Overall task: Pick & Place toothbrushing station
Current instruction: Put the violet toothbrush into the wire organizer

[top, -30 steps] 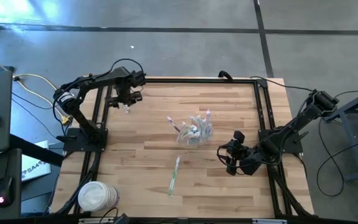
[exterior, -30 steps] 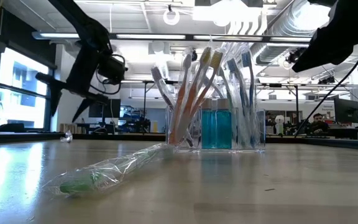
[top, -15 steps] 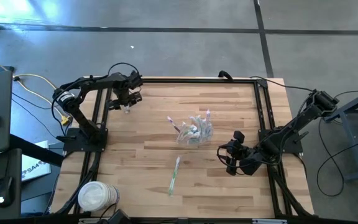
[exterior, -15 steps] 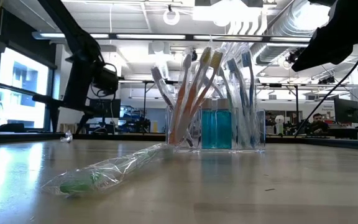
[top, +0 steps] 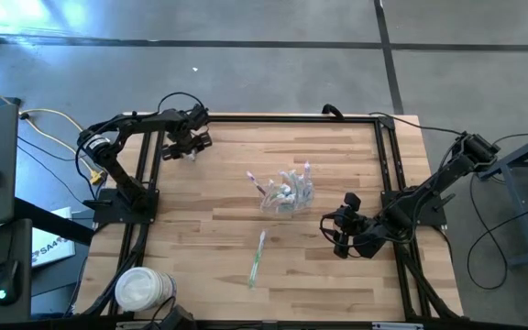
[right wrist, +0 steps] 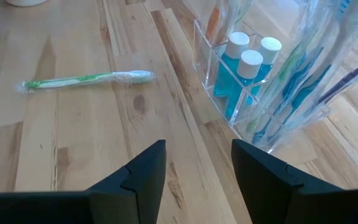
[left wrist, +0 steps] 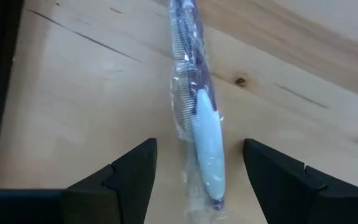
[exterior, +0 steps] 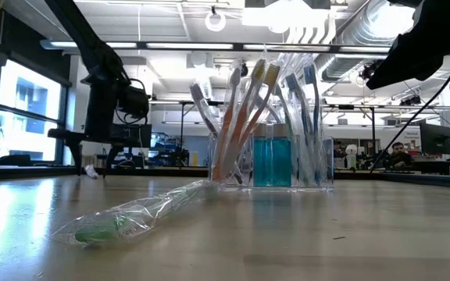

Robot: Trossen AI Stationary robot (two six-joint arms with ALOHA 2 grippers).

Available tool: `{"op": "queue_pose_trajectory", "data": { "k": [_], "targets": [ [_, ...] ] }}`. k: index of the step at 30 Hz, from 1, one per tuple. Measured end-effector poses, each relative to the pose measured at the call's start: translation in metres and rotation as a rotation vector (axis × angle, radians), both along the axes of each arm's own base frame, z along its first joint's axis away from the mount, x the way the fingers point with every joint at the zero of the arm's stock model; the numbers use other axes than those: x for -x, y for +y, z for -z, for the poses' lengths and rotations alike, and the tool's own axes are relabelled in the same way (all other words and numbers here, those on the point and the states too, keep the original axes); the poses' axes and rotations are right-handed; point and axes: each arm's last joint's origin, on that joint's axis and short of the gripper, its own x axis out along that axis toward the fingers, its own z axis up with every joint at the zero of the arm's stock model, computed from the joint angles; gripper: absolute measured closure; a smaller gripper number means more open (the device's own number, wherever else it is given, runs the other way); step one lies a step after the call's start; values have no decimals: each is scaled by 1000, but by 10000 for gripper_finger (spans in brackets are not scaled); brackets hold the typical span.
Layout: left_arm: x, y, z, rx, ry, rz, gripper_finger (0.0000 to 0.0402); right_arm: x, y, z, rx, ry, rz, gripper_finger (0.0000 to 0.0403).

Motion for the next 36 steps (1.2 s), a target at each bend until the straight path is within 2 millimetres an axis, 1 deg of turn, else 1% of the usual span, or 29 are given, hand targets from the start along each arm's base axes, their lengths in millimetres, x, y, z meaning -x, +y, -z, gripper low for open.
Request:
{"op": "queue_pose_trajectory", "data": {
  "k": [4, 6, 8, 11, 18, 19, 20, 24, 27, 31, 36],
  "targets": [
    [0, 0, 0, 3, 3, 2, 171, 0, 0, 0, 0, -1, 0, 228],
    [0, 0, 0, -2, 0, 7, 182, 0, 0, 0, 0, -1, 0, 228],
    [0, 0, 0, -7, 4, 11, 201, 0, 0, 0, -1, -1, 0, 228],
    [0, 1, 0, -14, 7, 26, 245, 0, 0, 0, -1, -1, 0, 228],
    [-1, 2, -1, -33, 39, 129, 373, 0, 0, 0, -1, -1, 0, 228],
    [-1, 2, -2, -34, 42, 145, 384, 0, 0, 0, -1, -1, 0, 228],
    [-1, 2, -2, -33, 44, 156, 389, 0, 0, 0, -1, -1, 0, 228],
    [0, 2, -2, -25, 52, 172, 386, 0, 0, 0, -1, -2, 0, 228],
    [-2, -2, -1, -8, 63, 226, 395, 0, 0, 0, -1, -1, -1, 228],
    [-11, -11, -2, -10, 86, 332, 399, 0, 0, 0, -2, -1, -1, 228],
    [-22, -27, -8, -13, 84, 444, 400, 0, 0, 0, -3, -1, -1, 228]
  ]
}}
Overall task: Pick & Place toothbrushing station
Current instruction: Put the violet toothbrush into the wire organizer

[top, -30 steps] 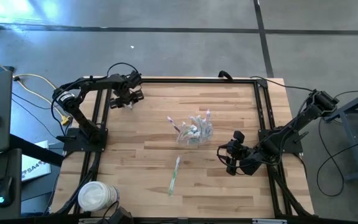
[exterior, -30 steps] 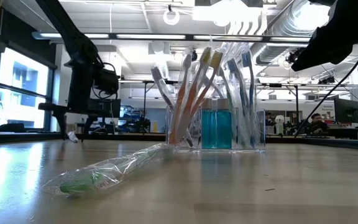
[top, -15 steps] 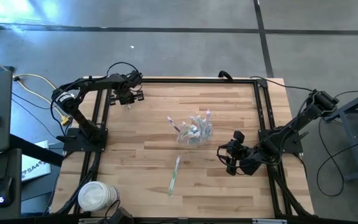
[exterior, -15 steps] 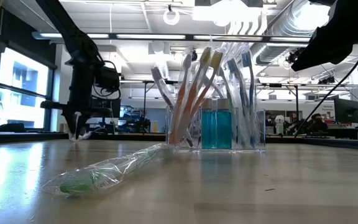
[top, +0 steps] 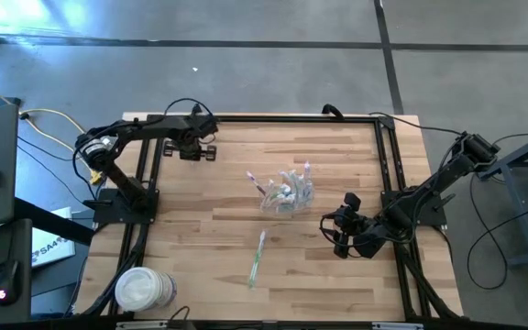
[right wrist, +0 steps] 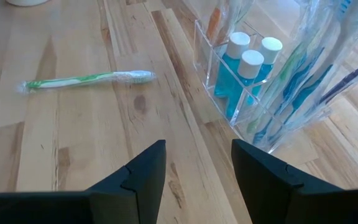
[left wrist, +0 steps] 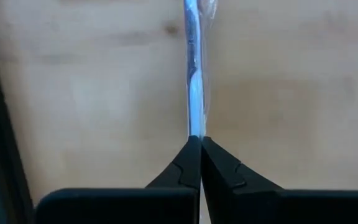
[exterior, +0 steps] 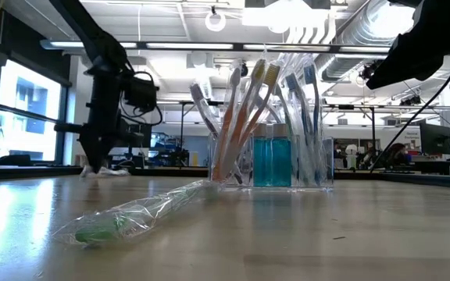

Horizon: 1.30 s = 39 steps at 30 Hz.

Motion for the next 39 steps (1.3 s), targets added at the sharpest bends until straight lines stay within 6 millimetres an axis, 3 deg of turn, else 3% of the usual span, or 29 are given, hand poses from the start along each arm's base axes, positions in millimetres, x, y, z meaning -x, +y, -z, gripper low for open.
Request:
{"op": "queue_pose_trajectory", "data": {
  "k": [6, 14, 21, 28, 33, 39],
  "targets": [
    [0, -20, -27, -89, -6, 63, 400, 0, 0, 0, -7, -5, 3, 228],
    [10, -59, -80, -244, -184, 163, 401, 0, 0, 0, -10, -8, 4, 228],
    [25, -110, -139, -474, -555, 335, 401, -1, 1, -1, -14, -15, 5, 228],
    [22, -165, -189, -671, -1012, 703, 401, -6, 4, -7, 1, -74, -45, 228],
    [-1, -205, -199, -765, -1152, 987, 401, -14, 14, -20, -8, -178, -204, 228],
    [-45, -256, -181, -782, -1217, 1216, 401, -22, 24, -42, -21, -370, -393, 228]
  ]
}}
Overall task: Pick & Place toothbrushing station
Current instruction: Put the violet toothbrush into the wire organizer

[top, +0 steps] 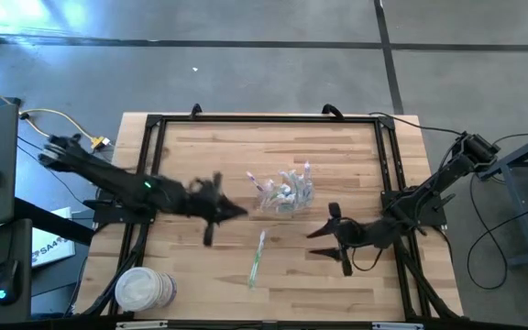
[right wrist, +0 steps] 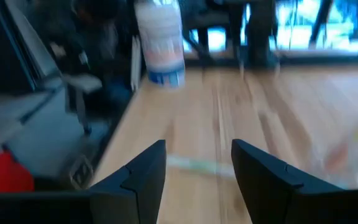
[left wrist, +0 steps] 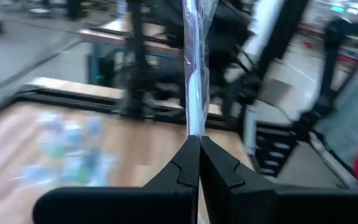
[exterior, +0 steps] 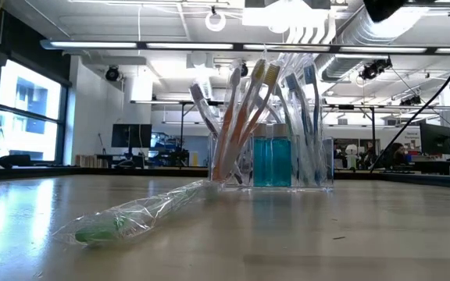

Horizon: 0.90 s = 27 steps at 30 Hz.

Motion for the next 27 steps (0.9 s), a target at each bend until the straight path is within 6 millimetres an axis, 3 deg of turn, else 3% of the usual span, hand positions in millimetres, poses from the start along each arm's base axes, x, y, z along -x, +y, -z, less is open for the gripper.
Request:
{"op": "queue_pose_trajectory", "data": {
  "k": [6, 13, 20, 27],
  "targets": [
    [-47, -36, 34, -14, -51, 216, 401, -3, 2, -19, 57, -195, -20, 228],
    [-81, -51, 56, -65, -58, 270, 401, -7, -3, -28, 68, -280, 1, 228],
    [-102, -54, 60, -86, -43, 305, 401, -12, -10, -32, 52, -315, 19, 228],
    [-113, -39, 61, -71, -36, 296, 401, -13, -11, -35, 25, -351, -104, 228]
  ]
}}
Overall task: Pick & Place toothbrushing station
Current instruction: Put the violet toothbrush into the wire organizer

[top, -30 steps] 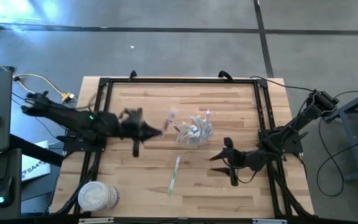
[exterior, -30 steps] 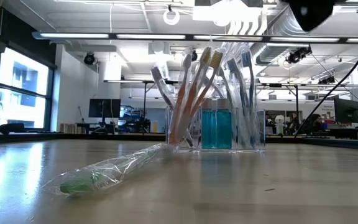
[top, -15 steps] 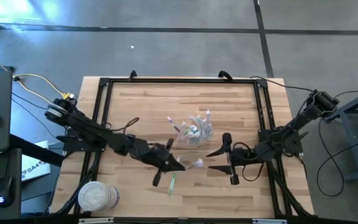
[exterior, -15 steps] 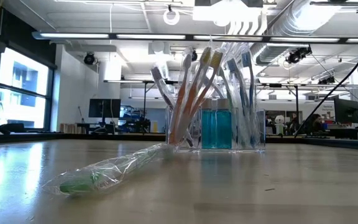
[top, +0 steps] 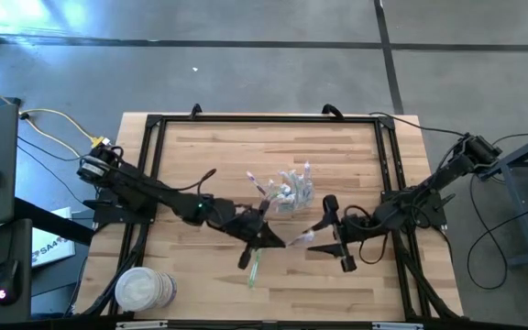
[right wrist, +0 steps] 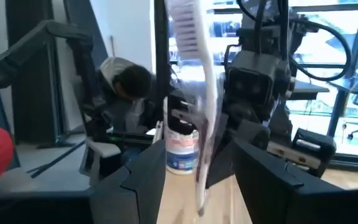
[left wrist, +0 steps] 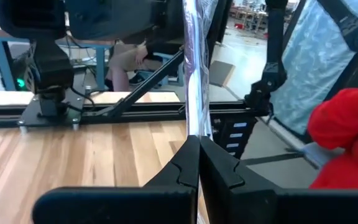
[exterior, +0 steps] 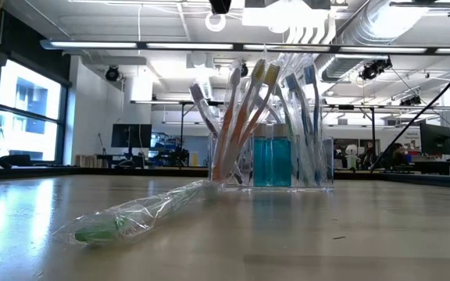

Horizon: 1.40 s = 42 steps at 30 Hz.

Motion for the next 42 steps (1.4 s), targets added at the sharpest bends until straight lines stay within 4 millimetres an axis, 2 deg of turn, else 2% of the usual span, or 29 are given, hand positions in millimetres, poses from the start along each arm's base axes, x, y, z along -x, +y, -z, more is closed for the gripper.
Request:
{"op": "queue_pose_trajectory", "data": {
  "k": [3, 28, 42],
  "targets": [
    [-2, 5, 0, 13, 5, -3, 401, 0, 0, -2, 12, -24, 3, 228],
    [-1, 5, 0, 7, -5, -5, 402, 2, -2, -15, 42, -166, 30, 228],
    [-2, 5, 0, 6, -5, -13, 402, -8, -18, -15, 1, -165, -33, 228]
  ]
}}
